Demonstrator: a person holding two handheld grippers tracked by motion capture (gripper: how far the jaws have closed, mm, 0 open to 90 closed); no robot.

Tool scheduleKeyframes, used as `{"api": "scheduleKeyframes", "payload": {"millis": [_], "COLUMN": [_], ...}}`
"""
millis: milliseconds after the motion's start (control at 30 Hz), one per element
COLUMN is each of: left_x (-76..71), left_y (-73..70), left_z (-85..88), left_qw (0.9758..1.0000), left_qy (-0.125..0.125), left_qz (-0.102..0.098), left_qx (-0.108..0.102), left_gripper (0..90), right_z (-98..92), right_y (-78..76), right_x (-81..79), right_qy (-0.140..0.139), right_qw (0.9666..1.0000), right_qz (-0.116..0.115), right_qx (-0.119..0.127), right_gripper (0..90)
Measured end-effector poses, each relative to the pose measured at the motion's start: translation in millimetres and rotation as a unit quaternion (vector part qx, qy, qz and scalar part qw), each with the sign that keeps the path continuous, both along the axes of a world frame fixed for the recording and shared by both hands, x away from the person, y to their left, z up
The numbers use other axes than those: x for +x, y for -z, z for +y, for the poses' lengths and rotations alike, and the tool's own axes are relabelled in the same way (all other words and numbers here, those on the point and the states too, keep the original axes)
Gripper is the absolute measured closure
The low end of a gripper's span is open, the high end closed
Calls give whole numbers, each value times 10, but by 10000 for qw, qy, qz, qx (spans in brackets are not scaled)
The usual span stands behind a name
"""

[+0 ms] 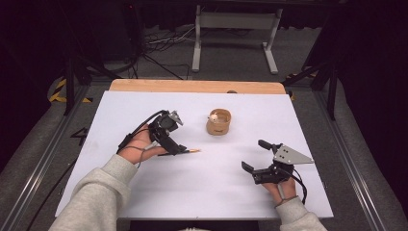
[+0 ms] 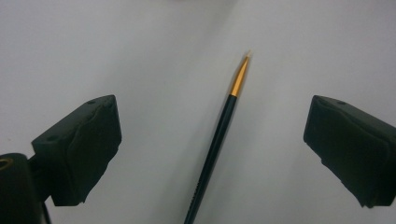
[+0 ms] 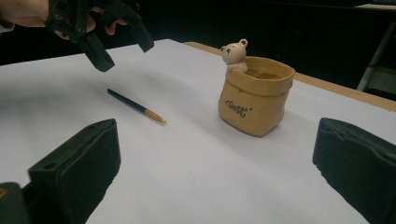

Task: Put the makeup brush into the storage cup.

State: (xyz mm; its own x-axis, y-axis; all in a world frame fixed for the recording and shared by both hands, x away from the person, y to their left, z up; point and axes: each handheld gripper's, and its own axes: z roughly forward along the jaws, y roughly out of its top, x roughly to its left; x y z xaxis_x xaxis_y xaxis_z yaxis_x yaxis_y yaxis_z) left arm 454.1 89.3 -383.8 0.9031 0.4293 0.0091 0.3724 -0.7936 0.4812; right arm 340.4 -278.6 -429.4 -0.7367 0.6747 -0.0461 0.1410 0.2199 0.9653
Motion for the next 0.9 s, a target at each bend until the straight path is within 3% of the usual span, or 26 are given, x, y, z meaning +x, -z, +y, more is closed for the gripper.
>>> {"api": "scheduleKeyframes", "payload": {"millis": [467,600,900], "left_x": [37,53,71], "left_y": [59,81,115], "left_z": [-69,-86,-120], "left_qw": [9987,9973,9954], "left_qy": [97,119,122], "left_qz": [233,328,460], "left_qx": [436,649,836], "left_gripper": [59,63,73], "right_z": [7,3,-6], "right_y": [0,-2,-9], "right_x": [-2,-3,-7], "right_qy": [-14,4,-2], "right_qw": [10000,10000,10000], "right_qz": [0,0,-36], "right_qx": [-22,-41,-28], "right_gripper": [15,15,21]}}
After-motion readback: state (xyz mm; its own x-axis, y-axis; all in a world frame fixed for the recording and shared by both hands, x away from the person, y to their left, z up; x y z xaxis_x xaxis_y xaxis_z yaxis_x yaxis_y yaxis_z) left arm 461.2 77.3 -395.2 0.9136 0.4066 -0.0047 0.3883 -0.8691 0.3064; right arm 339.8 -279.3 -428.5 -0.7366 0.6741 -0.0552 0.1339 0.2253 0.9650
